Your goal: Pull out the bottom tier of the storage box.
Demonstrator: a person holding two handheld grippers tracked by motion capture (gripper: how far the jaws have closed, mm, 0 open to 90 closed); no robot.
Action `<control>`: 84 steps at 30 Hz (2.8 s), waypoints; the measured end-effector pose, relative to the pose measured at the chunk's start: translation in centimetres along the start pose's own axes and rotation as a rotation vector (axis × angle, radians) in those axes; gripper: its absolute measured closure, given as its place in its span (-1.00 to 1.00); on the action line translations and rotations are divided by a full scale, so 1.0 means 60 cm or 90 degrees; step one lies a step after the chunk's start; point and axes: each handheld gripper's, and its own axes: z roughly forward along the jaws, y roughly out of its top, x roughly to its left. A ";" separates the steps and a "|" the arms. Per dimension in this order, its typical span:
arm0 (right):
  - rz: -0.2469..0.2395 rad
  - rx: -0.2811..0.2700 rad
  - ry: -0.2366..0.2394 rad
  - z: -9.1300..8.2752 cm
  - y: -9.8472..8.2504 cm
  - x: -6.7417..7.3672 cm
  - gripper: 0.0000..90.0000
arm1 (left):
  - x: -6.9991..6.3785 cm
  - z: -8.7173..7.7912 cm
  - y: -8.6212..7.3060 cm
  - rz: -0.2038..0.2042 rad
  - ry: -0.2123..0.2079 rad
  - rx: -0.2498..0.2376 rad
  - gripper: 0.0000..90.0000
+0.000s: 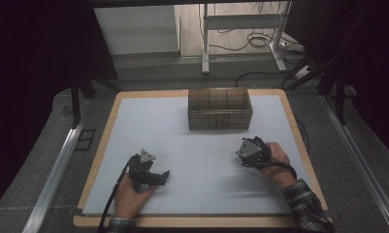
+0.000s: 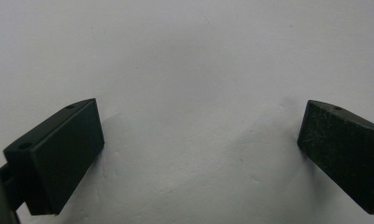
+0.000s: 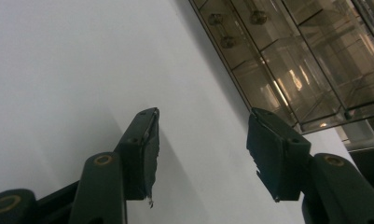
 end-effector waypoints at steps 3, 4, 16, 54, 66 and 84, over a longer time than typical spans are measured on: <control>-0.016 0.008 -0.016 0.004 0.004 0.003 -0.01 | 0.000 0.000 0.000 0.000 0.000 0.000 -1.00; -0.021 0.008 -0.019 0.005 0.004 0.004 -0.01 | 0.000 0.000 0.000 0.000 0.000 0.000 -1.00; -0.067 0.010 -0.060 0.021 0.018 0.012 -0.01 | 0.000 0.000 0.000 0.000 0.000 -0.001 -1.00; -0.250 0.048 -0.181 0.102 0.062 0.049 0.22 | 0.000 0.000 0.000 0.001 0.000 0.000 -1.00; -0.281 0.068 -0.211 0.131 0.068 0.050 0.34 | 0.000 0.000 0.000 0.001 0.000 0.000 -1.00; -0.317 0.078 -0.224 0.171 0.078 0.040 0.61 | 0.001 -0.001 0.000 0.003 0.000 0.002 -1.00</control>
